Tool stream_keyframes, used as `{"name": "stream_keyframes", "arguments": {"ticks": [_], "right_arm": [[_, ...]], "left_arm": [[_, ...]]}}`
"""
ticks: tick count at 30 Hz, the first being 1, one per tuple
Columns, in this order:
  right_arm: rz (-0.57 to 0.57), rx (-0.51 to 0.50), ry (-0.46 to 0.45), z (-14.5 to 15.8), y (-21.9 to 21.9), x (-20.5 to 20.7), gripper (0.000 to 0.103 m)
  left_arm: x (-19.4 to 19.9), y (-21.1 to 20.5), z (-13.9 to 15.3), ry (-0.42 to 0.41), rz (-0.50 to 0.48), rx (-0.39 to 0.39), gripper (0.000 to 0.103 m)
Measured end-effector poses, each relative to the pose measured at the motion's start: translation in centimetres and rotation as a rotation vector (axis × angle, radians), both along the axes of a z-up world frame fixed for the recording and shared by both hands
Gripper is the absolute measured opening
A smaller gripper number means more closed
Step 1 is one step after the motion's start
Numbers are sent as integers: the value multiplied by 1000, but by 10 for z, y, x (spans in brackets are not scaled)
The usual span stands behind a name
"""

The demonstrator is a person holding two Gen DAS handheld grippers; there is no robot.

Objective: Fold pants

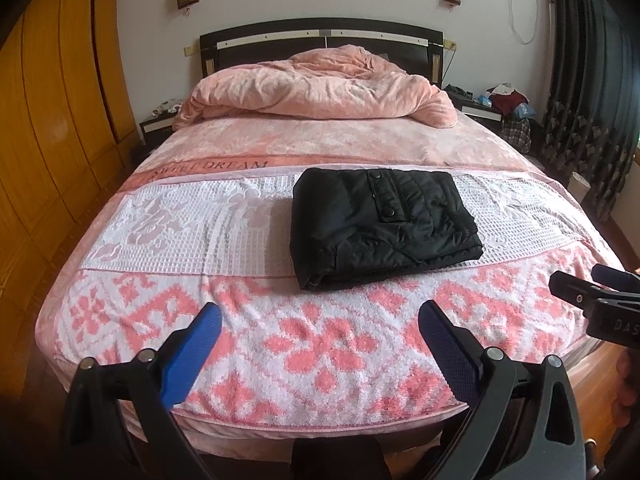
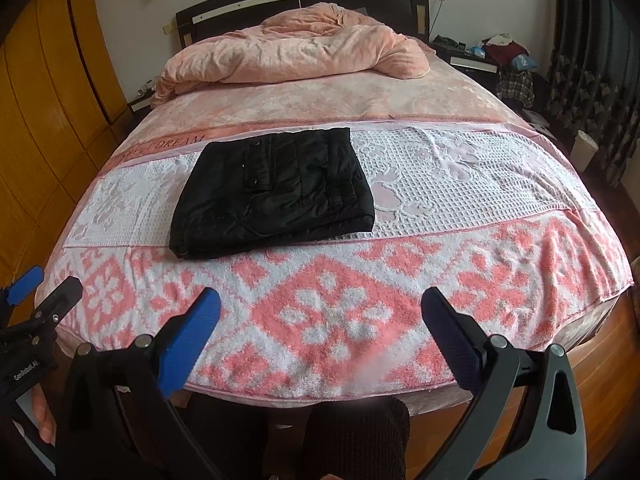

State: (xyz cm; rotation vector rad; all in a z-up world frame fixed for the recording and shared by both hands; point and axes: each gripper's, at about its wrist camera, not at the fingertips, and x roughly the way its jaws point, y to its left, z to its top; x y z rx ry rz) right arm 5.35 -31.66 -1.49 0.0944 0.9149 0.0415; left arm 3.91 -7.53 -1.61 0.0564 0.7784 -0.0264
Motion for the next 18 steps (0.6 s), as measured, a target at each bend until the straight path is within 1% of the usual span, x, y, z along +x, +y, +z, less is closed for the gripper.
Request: {"name": "stream_keyframes", "arguments": {"ticks": [18], "right_arm": [[11, 18, 21, -7, 1, 3, 100]], "left_arm": [[1, -3, -4, 9, -6, -3, 99]]}}
